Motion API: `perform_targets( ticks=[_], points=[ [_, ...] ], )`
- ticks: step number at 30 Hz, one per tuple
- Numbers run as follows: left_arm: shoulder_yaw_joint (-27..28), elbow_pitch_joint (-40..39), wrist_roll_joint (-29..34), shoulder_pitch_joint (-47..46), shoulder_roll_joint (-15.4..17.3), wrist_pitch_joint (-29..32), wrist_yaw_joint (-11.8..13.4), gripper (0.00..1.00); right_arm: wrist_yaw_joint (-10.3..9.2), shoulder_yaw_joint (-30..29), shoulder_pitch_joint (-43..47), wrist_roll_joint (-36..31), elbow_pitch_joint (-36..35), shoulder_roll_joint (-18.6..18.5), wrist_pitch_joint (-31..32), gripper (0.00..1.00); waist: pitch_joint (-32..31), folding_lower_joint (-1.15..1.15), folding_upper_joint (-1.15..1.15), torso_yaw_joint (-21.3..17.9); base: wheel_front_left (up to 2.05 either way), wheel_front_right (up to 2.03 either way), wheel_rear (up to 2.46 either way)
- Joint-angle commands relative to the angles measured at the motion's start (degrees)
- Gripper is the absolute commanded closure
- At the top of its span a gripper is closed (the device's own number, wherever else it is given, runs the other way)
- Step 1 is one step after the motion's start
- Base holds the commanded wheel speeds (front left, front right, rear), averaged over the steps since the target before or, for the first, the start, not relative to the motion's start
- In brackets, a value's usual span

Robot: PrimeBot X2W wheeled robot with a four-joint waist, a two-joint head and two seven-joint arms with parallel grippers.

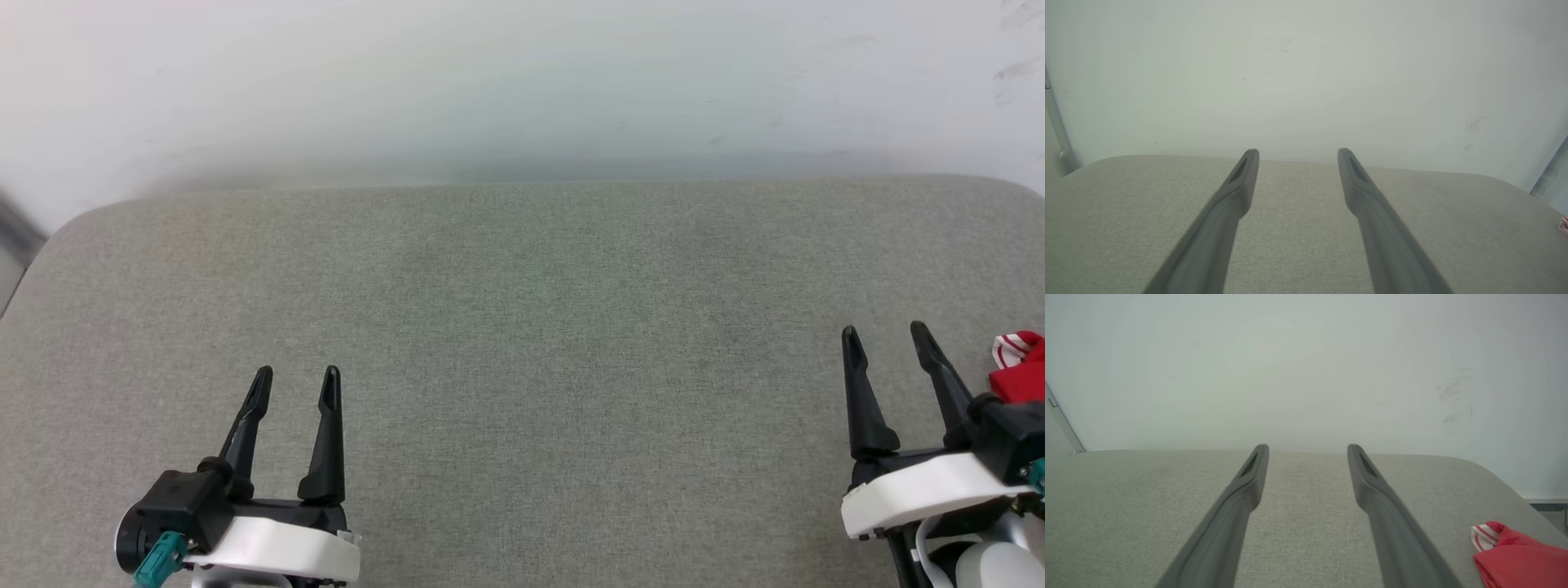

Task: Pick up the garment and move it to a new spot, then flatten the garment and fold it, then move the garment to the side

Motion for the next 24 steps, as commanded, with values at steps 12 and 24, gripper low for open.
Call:
perform_targets(
  ticks=[12,24],
  points=[
    [-0.33,0.88,0.23,0.54,0.4,-0.12,-0.13,0.0,-0.02,1.23,1.68,1.06,2.22,1.26,-2.8,0.0,-0.31,0.01,0.0,-0.6,0.0,0.0,0.0],
    [0.05,1.17,-0.2,0.49,0.63,-0.12,-0.14,0.0,-0.02,2.58,1.5,2.37,2.75,1.26,-3.37,0.0,-0.3,0.01,0.0,-0.55,0.0,0.0,0.0]
  ],
)
